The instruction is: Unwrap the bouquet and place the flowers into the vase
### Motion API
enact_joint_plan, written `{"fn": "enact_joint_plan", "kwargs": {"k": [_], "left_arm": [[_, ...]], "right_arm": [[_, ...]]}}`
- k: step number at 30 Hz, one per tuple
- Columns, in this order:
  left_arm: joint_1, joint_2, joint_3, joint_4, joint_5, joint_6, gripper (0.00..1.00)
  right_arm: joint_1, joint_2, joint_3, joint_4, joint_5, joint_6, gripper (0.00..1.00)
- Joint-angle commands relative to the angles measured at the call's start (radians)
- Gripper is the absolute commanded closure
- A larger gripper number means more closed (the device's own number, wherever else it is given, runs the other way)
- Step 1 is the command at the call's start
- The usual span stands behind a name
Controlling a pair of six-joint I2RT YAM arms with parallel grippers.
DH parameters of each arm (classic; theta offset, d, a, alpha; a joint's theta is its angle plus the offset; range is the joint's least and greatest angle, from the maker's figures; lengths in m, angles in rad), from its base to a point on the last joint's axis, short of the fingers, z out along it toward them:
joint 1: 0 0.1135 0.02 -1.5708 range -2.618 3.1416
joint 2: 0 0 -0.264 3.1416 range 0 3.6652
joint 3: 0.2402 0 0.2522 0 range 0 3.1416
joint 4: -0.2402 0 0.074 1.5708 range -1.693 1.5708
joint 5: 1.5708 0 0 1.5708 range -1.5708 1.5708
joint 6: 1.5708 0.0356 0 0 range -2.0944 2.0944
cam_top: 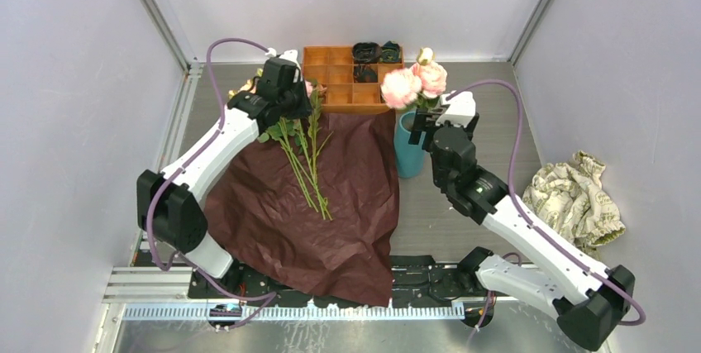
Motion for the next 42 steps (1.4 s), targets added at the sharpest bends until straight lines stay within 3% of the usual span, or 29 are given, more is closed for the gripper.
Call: {"fn": "enact_joint_plan", "kwargs": {"k": [1,5,15,23,26,33,42], "left_arm": [[-0.003,0.038,0.017,0.013,-0.08,-0.026,0.95],[-0.004,0.083,0.011,0.011,-0.104,-0.042,0.96],[-0.004,0.245,0.082,-0.013,-0.135,-0.084,1.0],[-0.006,0.423,0.22,-0.091,-0.224,-0.103,0.99],[-0.013,0.46,0.262,-0.132,-0.279,-0.109,0.89],[-0.021,0.477,0.272,-0.147,-0.314,-0.116,0.78],[-0.032,0.486,0.268,-0.089,-0.201,-0.097,0.52]], "right_arm": [[-0.004,-0.098,0.063,-0.14,0.038,0.099,0.16],[-0.004,-0.219,0.037,-0.172,-0.031,0.124,0.01],[-0.003,-0.269,0.159,-0.375,-0.202,0.166,0.0],[-0.003,-0.385,0.121,-0.382,-0.276,0.201,0.01],[-0.002,-0.42,0.114,-0.386,-0.276,0.2,0.01],[-0.003,-0.428,0.113,-0.406,-0.27,0.204,0.01],[-0.003,-0.406,0.12,-0.432,-0.276,0.225,0.0]]}}
